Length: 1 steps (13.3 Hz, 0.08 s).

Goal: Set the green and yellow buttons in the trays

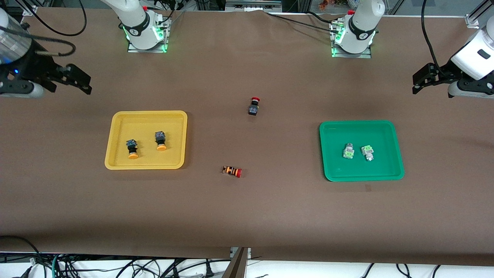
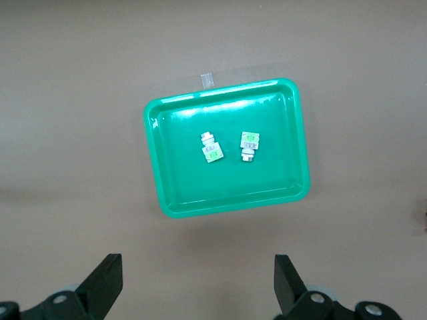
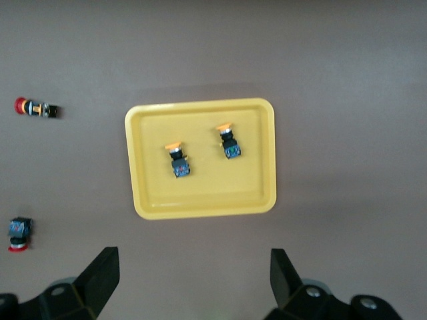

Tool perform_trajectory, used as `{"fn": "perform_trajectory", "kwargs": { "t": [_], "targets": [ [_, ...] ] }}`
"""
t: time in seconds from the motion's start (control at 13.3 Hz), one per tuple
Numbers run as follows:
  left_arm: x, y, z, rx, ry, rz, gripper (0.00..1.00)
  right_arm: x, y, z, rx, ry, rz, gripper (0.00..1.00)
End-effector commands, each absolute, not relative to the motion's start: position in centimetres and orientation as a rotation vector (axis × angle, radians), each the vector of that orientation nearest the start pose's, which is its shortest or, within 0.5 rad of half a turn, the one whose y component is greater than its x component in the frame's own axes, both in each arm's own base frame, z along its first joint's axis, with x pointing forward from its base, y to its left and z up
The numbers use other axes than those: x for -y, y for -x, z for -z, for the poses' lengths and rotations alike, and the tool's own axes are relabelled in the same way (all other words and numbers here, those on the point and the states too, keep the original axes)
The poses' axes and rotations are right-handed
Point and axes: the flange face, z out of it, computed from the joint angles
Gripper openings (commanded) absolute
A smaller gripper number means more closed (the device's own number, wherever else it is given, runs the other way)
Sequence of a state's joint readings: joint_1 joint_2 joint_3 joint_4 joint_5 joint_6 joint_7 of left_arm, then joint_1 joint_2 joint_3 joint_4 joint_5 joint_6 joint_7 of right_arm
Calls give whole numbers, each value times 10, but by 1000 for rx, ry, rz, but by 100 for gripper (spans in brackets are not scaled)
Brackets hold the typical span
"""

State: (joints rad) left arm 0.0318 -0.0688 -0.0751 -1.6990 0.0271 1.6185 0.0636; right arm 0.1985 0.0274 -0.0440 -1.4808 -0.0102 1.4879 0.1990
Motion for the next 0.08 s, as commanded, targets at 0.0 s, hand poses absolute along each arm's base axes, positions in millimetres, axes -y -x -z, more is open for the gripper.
{"fn": "perform_trajectory", "kwargs": {
  "t": [0.0],
  "targets": [
    [22,-536,-608,-154,3124,-22,100,-91,-548,-633,-37,3173,-84,100]
  ]
}}
